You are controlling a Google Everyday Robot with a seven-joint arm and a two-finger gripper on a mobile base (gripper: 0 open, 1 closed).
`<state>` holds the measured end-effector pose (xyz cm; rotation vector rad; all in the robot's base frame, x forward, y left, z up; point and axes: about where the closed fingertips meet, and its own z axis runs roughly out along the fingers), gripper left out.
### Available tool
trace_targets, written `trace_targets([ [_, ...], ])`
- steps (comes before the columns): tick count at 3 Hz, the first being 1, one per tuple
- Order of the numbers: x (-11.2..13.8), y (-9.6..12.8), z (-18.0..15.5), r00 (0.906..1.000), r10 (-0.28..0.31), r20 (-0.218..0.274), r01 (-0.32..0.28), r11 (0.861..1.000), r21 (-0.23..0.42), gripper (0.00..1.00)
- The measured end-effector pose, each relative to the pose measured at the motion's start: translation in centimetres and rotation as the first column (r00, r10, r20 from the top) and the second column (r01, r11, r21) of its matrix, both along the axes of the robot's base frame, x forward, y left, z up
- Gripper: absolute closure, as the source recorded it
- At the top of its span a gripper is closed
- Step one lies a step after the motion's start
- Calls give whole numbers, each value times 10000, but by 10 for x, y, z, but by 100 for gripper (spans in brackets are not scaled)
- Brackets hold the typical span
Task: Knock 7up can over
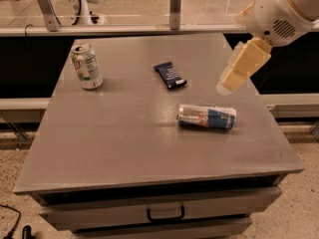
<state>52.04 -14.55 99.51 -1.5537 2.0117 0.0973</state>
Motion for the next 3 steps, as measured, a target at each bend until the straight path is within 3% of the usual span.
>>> trace_targets([
  [1, 39, 39, 2, 9996, 0, 268, -28, 9946, 1035, 0],
  [2, 79, 105, 1, 9991, 277, 336, -350, 9706, 2382, 0],
  [3, 96, 152, -3, 9981, 510, 334, -588, 9507, 3045, 0],
])
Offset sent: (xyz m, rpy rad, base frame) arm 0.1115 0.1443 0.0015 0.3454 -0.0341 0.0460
